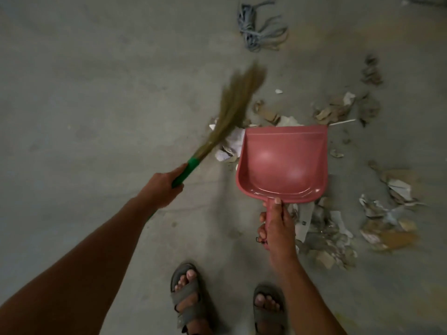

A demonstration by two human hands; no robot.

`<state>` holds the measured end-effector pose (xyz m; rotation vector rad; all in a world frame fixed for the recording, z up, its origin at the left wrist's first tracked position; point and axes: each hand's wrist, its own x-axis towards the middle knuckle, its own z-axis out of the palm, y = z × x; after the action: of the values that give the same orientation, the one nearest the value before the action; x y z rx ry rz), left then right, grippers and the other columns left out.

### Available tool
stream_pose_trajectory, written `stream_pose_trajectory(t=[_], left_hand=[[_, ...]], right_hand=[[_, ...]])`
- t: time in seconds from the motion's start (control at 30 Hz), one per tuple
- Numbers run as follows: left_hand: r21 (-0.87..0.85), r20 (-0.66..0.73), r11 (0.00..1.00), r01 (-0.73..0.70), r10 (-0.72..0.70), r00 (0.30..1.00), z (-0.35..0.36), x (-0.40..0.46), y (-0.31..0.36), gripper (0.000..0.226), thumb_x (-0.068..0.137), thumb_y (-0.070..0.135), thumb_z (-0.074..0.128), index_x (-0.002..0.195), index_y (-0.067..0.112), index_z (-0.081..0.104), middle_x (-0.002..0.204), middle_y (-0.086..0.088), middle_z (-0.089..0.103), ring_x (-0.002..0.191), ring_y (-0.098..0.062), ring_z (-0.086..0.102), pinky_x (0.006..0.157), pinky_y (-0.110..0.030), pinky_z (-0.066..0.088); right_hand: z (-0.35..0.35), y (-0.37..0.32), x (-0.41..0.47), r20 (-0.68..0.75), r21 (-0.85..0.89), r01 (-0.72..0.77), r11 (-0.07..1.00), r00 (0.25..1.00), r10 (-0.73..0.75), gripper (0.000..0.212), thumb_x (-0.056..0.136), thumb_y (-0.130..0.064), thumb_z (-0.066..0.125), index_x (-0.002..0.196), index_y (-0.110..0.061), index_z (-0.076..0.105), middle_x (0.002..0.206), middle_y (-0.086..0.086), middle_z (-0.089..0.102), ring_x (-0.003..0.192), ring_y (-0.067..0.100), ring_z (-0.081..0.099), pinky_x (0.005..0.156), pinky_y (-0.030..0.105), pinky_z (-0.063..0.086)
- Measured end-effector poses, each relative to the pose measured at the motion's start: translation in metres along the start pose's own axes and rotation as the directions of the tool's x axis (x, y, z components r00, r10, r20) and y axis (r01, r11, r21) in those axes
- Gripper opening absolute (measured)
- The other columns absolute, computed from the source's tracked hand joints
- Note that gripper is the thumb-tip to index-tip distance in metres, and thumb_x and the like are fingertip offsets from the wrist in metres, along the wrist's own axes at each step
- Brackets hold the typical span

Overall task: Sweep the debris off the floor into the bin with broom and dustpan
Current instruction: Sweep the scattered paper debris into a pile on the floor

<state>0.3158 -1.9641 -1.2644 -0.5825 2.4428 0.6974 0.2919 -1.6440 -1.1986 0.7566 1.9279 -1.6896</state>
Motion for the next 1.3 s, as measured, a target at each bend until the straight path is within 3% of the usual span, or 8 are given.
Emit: stream_pose_trajectory(t=[0.17,0.27,0.53,0.6,0.8,1.0,1.1,1.3], left_hand=[[-0.075,-0.056,0.991,-0.107,0.103,0.993,0.025,-0.040,0.019,0.072,0.103,0.034,0.064,0.162,0.051,0.026,0.098,-0.007,0.071,0.070,-0.010,0.064,0.069,-0.027,0.048],[-0.116,-0.192,0.986,-0.121,0.098,0.976,0.031,-0.053,0.024,0.073,0.101,0.030,0.068,0.162,0.045,0.030,0.098,-0.008,0.071,0.073,-0.020,0.066,0.072,-0.028,0.046],[-0.159,-0.182,0.980,0.119,-0.147,0.972,0.029,0.004,0.094,0.070,0.103,0.036,0.059,0.164,0.045,0.026,0.109,-0.018,0.072,0.071,-0.033,0.073,0.077,-0.043,0.065],[-0.096,-0.109,0.991,0.090,-0.100,0.989,0.033,0.022,0.123,0.067,0.103,0.034,0.058,0.163,0.042,0.030,0.105,-0.016,0.072,0.066,-0.032,0.073,0.074,-0.040,0.065],[0.080,-0.019,0.985,-0.153,0.155,0.988,0.063,0.022,0.173,0.068,0.103,0.030,0.060,0.163,0.043,0.030,0.119,-0.026,0.069,0.103,-0.041,0.069,0.090,-0.036,0.053],[-0.034,-0.130,0.961,-0.274,0.268,0.955,0.090,-0.047,0.151,0.074,0.101,0.030,0.065,0.164,0.044,0.028,0.100,-0.012,0.071,0.086,-0.028,0.068,0.080,-0.033,0.051],[-0.114,-0.262,0.971,-0.210,0.175,0.949,0.101,-0.086,0.133,0.074,0.102,0.028,0.067,0.164,0.040,0.030,0.101,-0.008,0.071,0.082,-0.026,0.067,0.076,-0.030,0.048],[-0.344,-0.317,0.925,0.161,-0.276,0.908,0.115,-0.127,0.091,0.071,0.104,0.032,0.062,0.164,0.046,0.026,0.097,-0.008,0.070,0.065,-0.018,0.066,0.065,-0.030,0.052]], right_hand=[[-0.039,-0.011,0.013,-0.041,0.038,-0.014,0.999,0.999,0.015,0.048,0.110,-0.055,0.043,0.101,-0.013,0.064,0.079,0.009,0.058,0.041,0.013,0.042,0.042,0.019,0.033],[-0.060,-0.016,0.016,-0.064,0.047,-0.005,0.999,0.998,0.008,0.057,0.110,-0.056,0.043,0.102,-0.003,0.062,0.072,0.008,0.056,0.039,0.010,0.042,0.037,0.016,0.029],[-0.109,-0.010,0.022,-0.075,0.045,-0.015,0.999,0.997,0.019,0.055,0.109,-0.058,0.044,0.102,-0.008,0.063,0.069,0.000,0.058,0.042,0.007,0.042,0.036,0.018,0.028],[-0.118,-0.006,0.021,-0.079,0.057,-0.020,0.998,0.997,0.025,0.050,0.108,-0.060,0.044,0.102,-0.014,0.064,0.072,-0.002,0.060,0.044,0.007,0.042,0.037,0.017,0.028],[-0.146,-0.001,0.018,-0.091,0.075,-0.038,0.996,0.995,0.045,0.055,0.108,-0.060,0.044,0.110,-0.009,0.065,0.073,-0.001,0.058,0.044,0.006,0.042,0.036,0.018,0.029],[-0.164,-0.006,0.017,-0.083,0.065,-0.003,0.998,0.997,0.008,0.060,0.107,-0.064,0.043,0.112,-0.008,0.064,0.072,-0.001,0.059,0.045,0.009,0.043,0.038,0.017,0.030],[-0.167,-0.011,0.017,-0.085,0.057,-0.010,0.998,0.996,0.015,0.059,0.106,-0.065,0.044,0.109,-0.010,0.065,0.070,-0.005,0.060,0.044,0.008,0.044,0.039,0.018,0.030],[-0.172,-0.008,0.016,-0.053,0.049,0.003,0.999,0.999,0.000,0.052,0.105,-0.067,0.044,0.102,-0.021,0.068,0.072,-0.006,0.062,0.045,0.007,0.044,0.041,0.020,0.029]])
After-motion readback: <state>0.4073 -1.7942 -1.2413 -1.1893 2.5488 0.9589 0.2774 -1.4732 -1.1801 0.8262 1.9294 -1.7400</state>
